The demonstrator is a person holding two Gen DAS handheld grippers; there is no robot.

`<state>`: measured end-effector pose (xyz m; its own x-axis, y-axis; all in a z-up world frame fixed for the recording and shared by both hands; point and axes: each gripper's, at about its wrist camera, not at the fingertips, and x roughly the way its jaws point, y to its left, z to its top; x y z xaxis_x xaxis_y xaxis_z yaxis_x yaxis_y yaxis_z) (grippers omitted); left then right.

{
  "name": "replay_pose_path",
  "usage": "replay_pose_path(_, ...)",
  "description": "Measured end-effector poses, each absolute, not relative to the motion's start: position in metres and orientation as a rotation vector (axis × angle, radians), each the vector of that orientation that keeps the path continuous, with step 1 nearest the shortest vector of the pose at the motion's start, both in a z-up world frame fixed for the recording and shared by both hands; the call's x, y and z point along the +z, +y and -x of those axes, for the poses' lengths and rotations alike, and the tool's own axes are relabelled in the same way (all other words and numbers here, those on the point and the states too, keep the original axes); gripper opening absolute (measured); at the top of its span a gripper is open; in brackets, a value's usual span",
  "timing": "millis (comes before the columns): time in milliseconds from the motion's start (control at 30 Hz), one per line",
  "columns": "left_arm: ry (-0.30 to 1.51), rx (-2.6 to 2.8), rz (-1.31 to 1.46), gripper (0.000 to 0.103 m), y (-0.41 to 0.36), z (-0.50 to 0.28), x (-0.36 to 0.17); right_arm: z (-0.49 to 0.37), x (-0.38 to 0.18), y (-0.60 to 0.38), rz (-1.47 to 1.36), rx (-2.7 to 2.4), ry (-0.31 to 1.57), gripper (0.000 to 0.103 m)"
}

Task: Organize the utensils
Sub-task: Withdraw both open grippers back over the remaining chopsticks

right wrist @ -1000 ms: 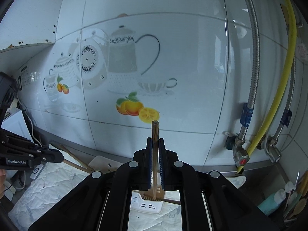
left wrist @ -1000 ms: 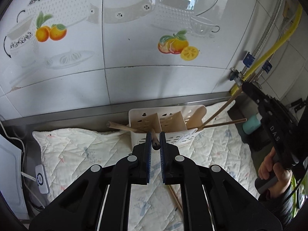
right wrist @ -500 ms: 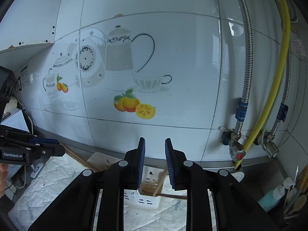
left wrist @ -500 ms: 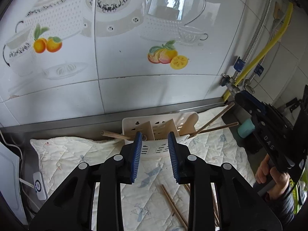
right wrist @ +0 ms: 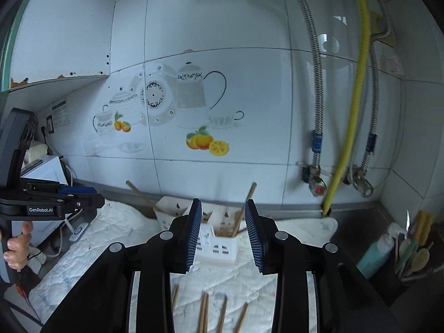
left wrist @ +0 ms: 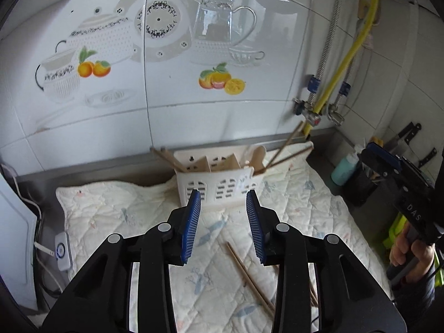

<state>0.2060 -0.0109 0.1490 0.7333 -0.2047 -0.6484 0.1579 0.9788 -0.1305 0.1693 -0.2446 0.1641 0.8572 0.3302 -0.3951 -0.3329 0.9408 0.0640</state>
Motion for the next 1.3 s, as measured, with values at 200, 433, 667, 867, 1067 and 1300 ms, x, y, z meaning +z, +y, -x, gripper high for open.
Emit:
replay_pose_path(200,0.75,-0.208,0.046,0.035,-0.028,-0.164,0.103,-0.113,0.146,-0.268,-0.022,0.349,0.439,0.032)
replay_pose_path(433,0.825,-0.217,0.003,0.035,-0.05,-0.132,0.041,-0.059,0.149,-0.306,-0.067,0.318,0.399,0.032)
replay_pose_path(667,0.899,-0.259,-0.009,0.035,-0.068,-0.112,-0.006,-0.019,0.175,-0.338,-0.059,0.262,0.327,0.034)
replay_pose_path(867,0.942,-0.319,0.014,0.035,-0.087,-0.087,-0.037,-0.002,0.176,-0.35,-0.044,0.234,0.321,0.037)
replay_pose_path(1067,0.946,-0.295,-0.017,0.035,-0.11,-0.067,-0.067,0.001,0.15,-0.345,-0.034,0.223,0.357,0.037)
replay_pose_path(1300,0.969,-0.255,-0.002,0.035,-0.111,-0.071,-0.089,-0.005,0.121,-0.338,-0.057,0.231,0.401,0.04)
